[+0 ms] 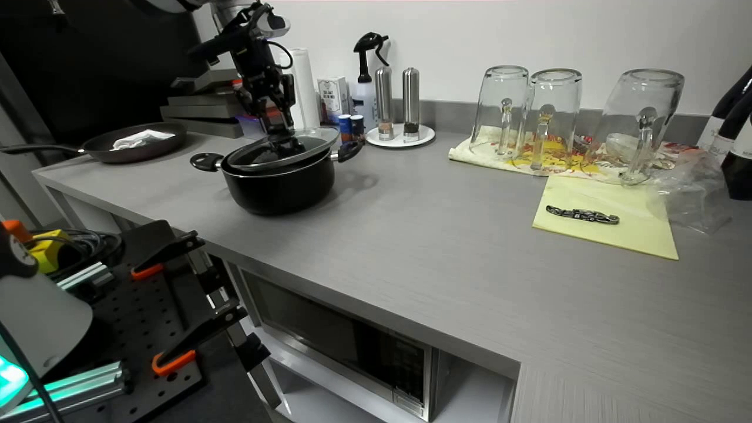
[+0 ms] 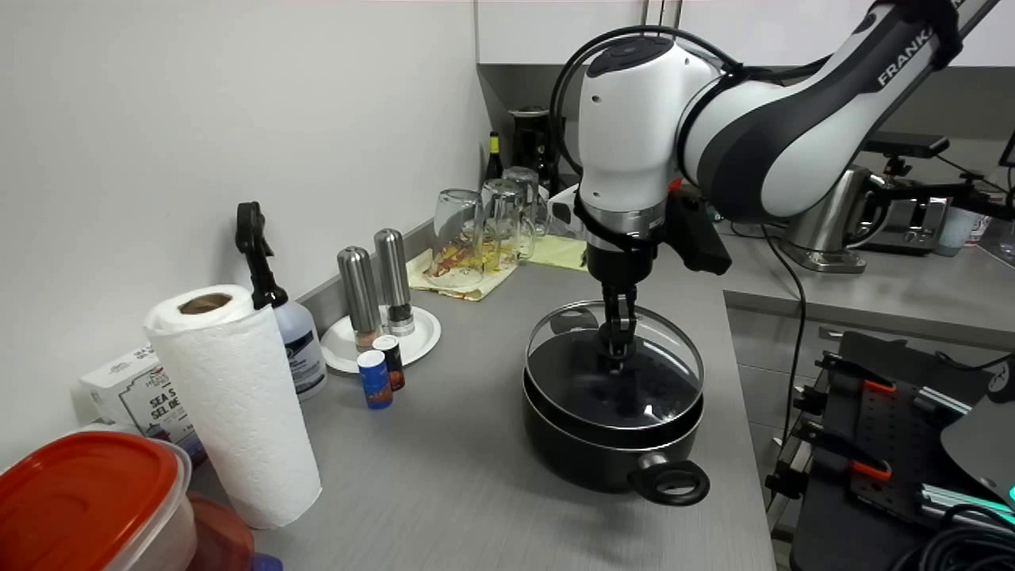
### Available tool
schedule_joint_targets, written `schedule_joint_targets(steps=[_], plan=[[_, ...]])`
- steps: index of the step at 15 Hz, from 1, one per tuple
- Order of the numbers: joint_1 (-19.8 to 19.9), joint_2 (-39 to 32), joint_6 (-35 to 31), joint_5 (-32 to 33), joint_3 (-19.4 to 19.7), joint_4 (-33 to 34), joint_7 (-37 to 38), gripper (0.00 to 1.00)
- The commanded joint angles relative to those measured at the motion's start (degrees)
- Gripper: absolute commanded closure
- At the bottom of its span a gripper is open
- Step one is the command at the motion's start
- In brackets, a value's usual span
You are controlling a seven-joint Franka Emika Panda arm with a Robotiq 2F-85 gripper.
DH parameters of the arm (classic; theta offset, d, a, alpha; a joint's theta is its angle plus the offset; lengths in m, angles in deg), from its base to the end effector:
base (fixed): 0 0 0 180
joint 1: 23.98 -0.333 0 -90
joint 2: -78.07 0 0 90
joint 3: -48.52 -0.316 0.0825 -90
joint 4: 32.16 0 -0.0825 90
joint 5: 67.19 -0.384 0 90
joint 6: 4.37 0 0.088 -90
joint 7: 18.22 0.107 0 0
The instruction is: Press the lid on the pot
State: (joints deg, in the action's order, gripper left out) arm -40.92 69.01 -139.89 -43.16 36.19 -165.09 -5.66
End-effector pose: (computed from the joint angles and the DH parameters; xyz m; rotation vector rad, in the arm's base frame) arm 0.4461 0.2454 0.2664 2.7466 0.8608 -0.0128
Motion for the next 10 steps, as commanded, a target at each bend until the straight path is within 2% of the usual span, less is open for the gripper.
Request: schedule_joint_targets(steps=[1, 10], plan=[[-1.0, 1.2, 1.8, 0.3, -0.5, 0.3, 0.7, 0.75], [-1.6, 1.3, 0.7, -1.2, -1.9, -0.6, -0.2, 0.75]])
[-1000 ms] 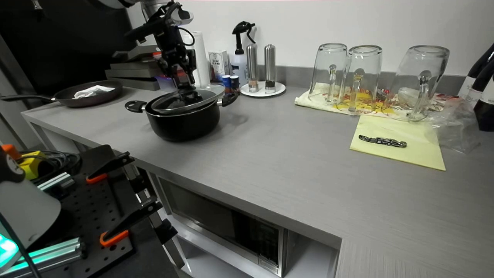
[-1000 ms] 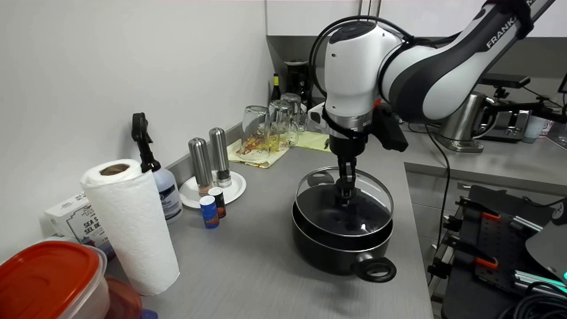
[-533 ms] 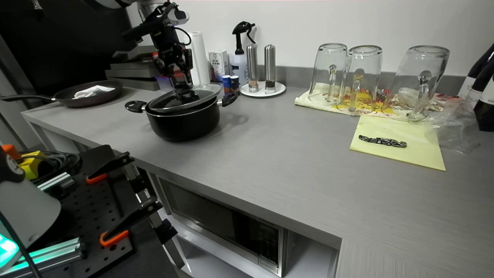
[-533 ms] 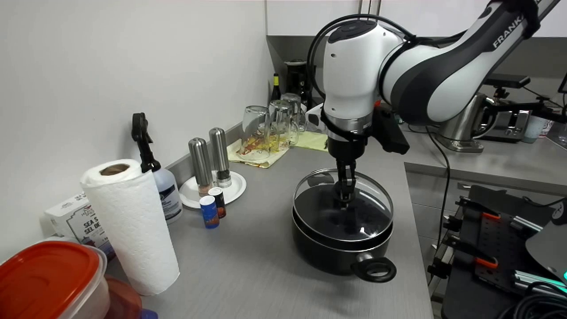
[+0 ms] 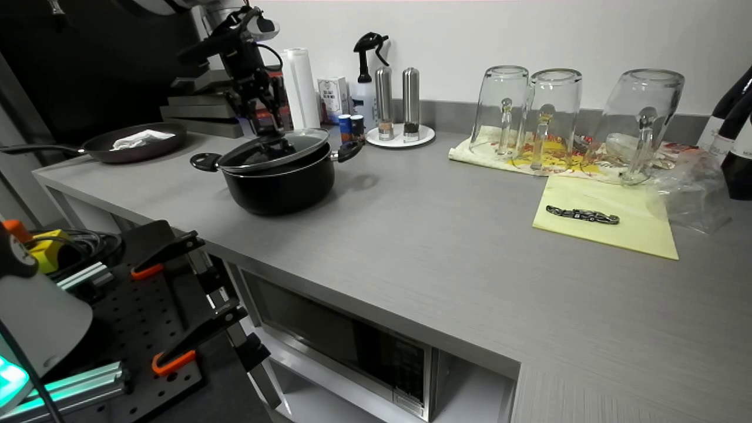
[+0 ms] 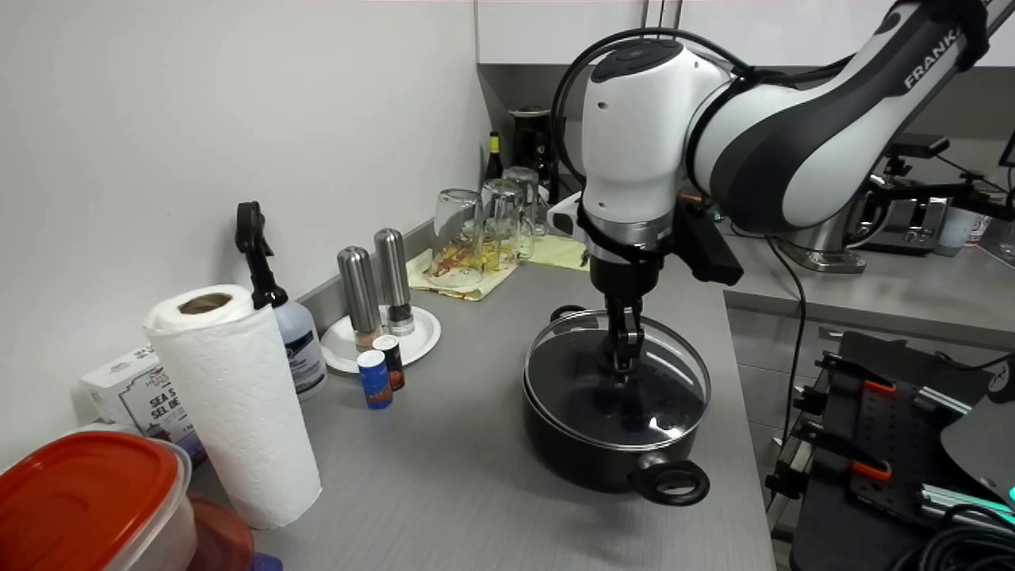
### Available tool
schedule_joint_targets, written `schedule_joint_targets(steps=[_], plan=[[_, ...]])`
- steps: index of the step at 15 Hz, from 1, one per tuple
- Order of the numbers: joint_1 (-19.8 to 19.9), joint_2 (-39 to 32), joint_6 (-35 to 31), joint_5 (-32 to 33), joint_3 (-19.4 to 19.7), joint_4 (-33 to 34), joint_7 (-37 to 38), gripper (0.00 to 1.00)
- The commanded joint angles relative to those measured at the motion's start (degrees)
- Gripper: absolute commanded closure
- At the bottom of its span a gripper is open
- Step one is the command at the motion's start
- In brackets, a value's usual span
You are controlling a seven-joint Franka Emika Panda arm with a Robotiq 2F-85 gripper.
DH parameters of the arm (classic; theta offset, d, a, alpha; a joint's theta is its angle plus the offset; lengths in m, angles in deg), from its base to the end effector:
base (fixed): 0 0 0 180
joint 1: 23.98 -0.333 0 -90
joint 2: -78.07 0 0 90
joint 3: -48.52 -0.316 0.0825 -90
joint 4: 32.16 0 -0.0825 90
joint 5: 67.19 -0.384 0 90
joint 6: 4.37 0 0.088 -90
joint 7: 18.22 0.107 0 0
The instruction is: Press the lid on the pot
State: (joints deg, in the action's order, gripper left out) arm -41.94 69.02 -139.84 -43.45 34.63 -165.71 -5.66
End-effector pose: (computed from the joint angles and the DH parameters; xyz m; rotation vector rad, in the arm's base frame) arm 0.4311 0.2634 0.2628 2.7317 0.9203 -0.0222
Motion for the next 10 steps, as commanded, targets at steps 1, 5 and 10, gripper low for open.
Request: schedule_joint_targets(steps=[1, 5, 10], plan=[[-0.5, 1.2, 0.6, -1.1, -0.4, 0.1, -0.4, 0.75], [-0.3, 0.8, 0.6, -1.7, -0.4, 0.3, -0.8, 0.75], [-0.2, 1.0, 0.7, -2.6, -0.4, 0.6, -0.9, 0.75]])
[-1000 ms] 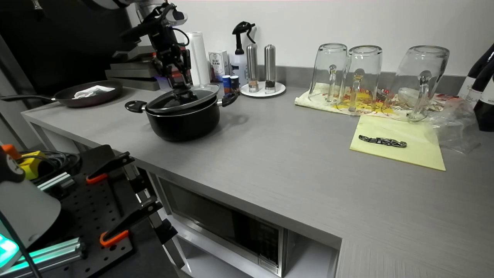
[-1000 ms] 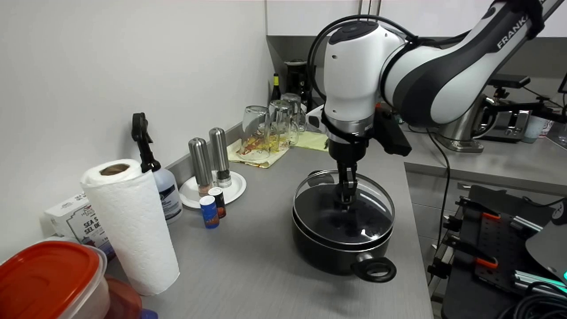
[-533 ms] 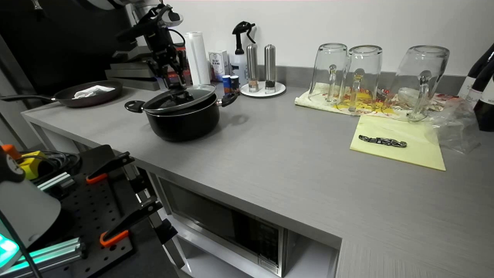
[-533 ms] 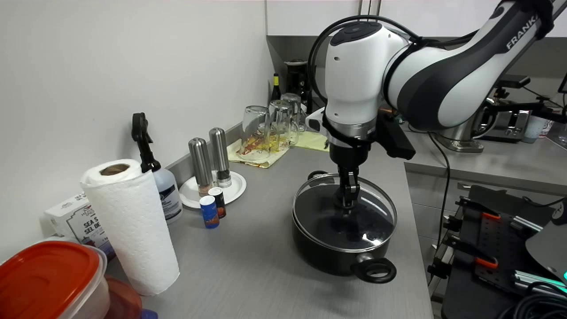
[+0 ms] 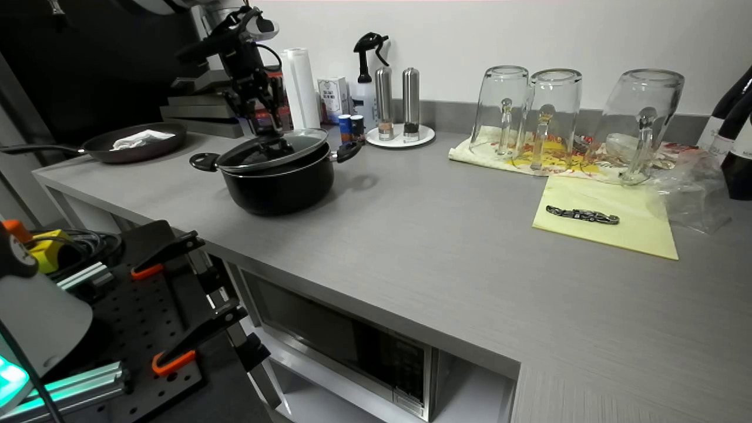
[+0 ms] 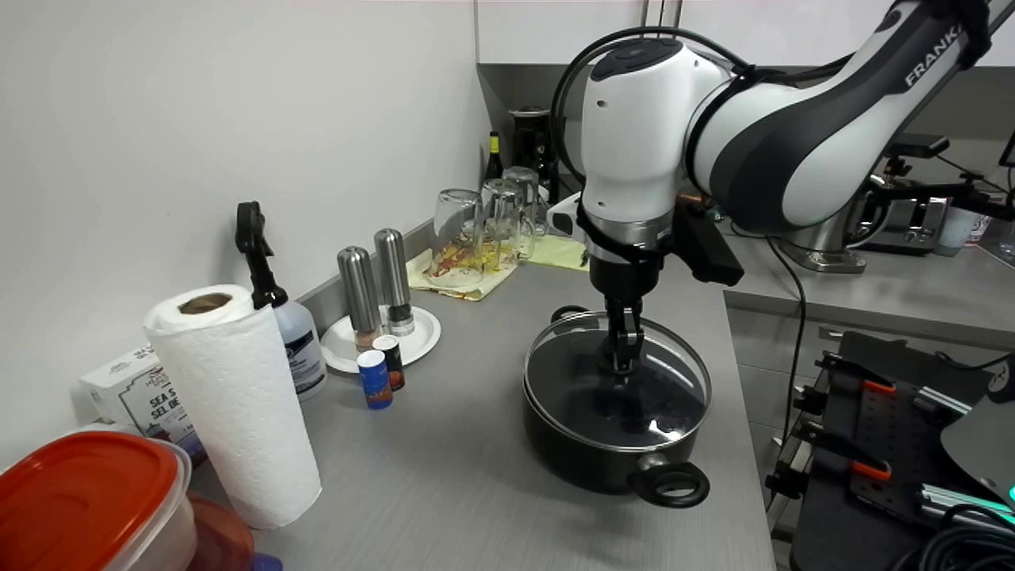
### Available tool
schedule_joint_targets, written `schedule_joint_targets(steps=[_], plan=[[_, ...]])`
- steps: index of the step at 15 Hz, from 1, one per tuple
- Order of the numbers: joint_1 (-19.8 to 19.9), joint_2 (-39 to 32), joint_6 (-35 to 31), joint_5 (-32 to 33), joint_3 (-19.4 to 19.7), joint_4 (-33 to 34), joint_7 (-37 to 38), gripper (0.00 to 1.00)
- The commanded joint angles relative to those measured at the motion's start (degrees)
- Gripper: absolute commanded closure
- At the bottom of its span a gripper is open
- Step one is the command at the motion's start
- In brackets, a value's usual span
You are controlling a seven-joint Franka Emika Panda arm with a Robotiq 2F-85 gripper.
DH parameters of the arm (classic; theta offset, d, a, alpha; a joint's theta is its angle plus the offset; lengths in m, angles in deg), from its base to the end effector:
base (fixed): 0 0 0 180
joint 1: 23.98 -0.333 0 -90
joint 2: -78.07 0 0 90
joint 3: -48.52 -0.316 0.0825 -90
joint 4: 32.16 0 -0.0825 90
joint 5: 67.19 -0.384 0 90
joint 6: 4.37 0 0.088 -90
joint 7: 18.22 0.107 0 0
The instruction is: Press the lid on the pot
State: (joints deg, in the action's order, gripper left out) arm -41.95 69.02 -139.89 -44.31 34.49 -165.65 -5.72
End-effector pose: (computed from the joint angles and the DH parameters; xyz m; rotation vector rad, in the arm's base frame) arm 0.4306 0.2649 0.2633 2.7448 0.9126 -0.0253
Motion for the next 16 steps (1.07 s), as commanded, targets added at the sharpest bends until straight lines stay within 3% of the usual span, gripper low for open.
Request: schedule_joint_targets(steps=[1, 16], plan=[[-0.2, 1.1, 0.7, -1.9, -0.3, 0.5, -0.8, 0.75], [0.7, -0.6, 0.6, -7.4, -0.2, 0.8, -3.4, 0.75]])
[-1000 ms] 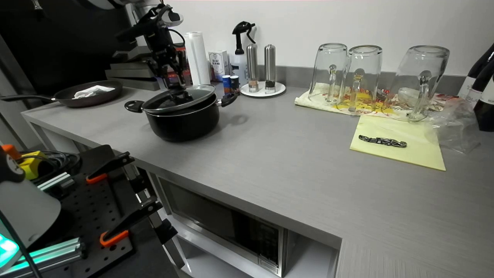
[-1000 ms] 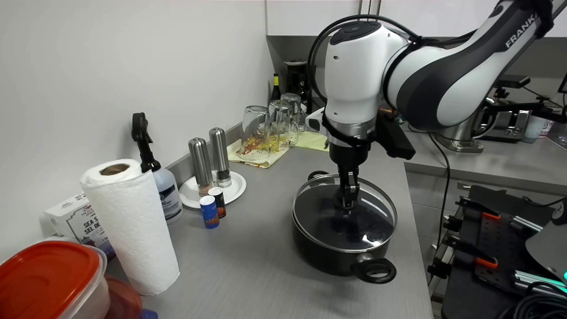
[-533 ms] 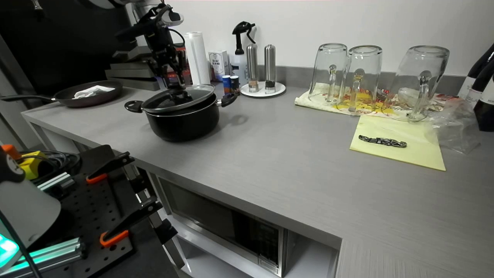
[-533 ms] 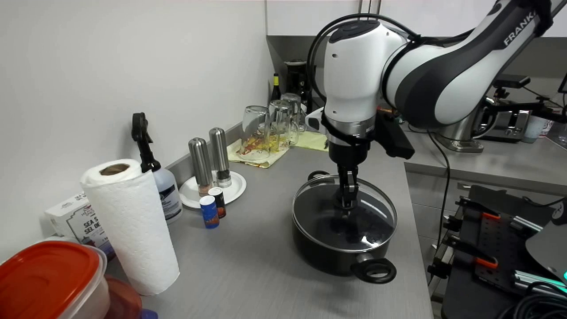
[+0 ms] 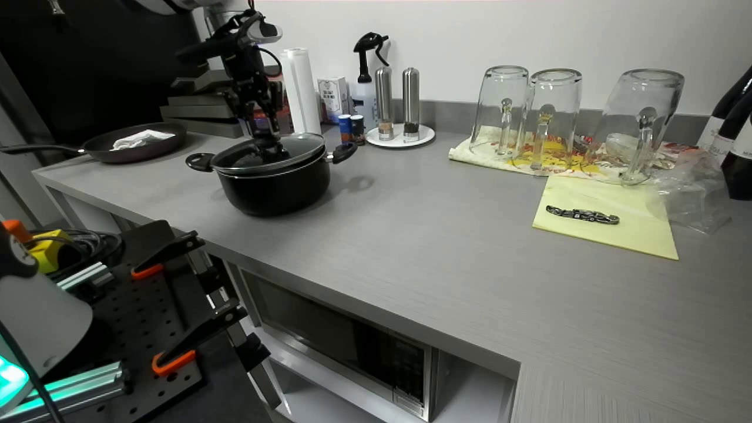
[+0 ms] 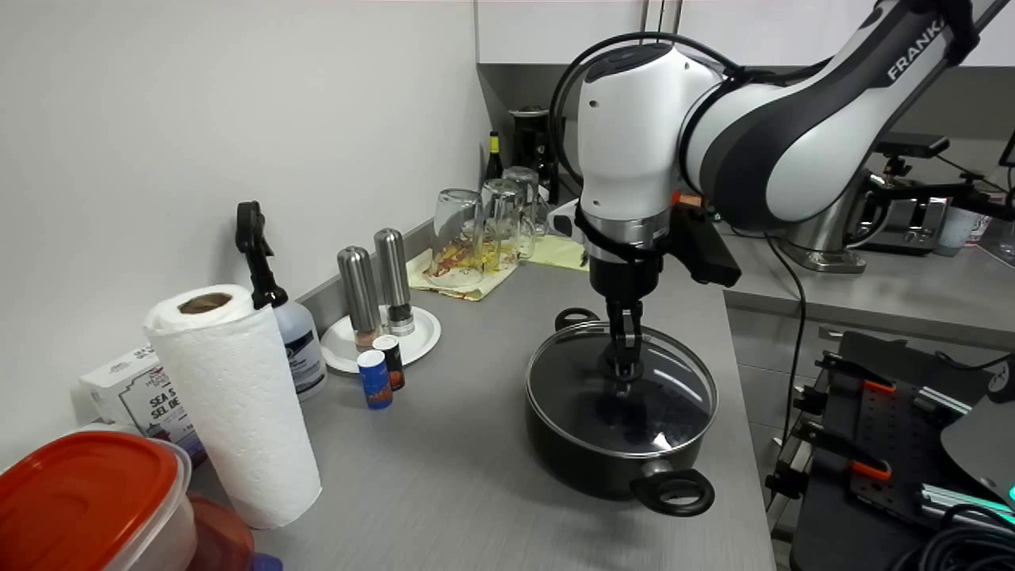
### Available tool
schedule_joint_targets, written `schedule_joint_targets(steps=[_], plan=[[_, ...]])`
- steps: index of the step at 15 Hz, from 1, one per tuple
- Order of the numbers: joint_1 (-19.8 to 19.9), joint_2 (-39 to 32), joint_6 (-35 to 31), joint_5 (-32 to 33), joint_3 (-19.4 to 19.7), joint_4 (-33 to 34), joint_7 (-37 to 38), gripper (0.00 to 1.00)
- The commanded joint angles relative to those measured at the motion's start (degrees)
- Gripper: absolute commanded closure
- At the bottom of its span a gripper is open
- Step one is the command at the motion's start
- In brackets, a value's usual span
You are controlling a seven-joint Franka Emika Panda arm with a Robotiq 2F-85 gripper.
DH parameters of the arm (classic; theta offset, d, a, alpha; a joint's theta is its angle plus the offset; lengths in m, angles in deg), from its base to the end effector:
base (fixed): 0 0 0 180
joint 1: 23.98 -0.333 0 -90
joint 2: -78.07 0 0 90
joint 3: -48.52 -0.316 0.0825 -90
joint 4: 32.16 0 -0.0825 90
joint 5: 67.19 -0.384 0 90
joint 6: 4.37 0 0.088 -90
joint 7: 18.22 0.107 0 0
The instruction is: Press the lid on the pot
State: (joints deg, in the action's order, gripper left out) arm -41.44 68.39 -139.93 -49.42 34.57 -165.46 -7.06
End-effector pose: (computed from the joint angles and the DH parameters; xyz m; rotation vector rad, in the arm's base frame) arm 0.4329 0.2616 0.2590 2.8200 0.8537 -0.0765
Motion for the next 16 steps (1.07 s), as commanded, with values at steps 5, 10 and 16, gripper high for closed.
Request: schedule_joint_targets(steps=[5, 10, 16], plan=[[0.3, -0.1, 0.3, -3.6, -0.2, 0.5, -3.3, 0.75], [0.7, 0.0, 0.1, -4.7, -0.2, 0.5, -4.5, 0.15], [0.7, 0.1, 0.1, -4.9, -0.2, 0.8, -4.5, 0.0]])
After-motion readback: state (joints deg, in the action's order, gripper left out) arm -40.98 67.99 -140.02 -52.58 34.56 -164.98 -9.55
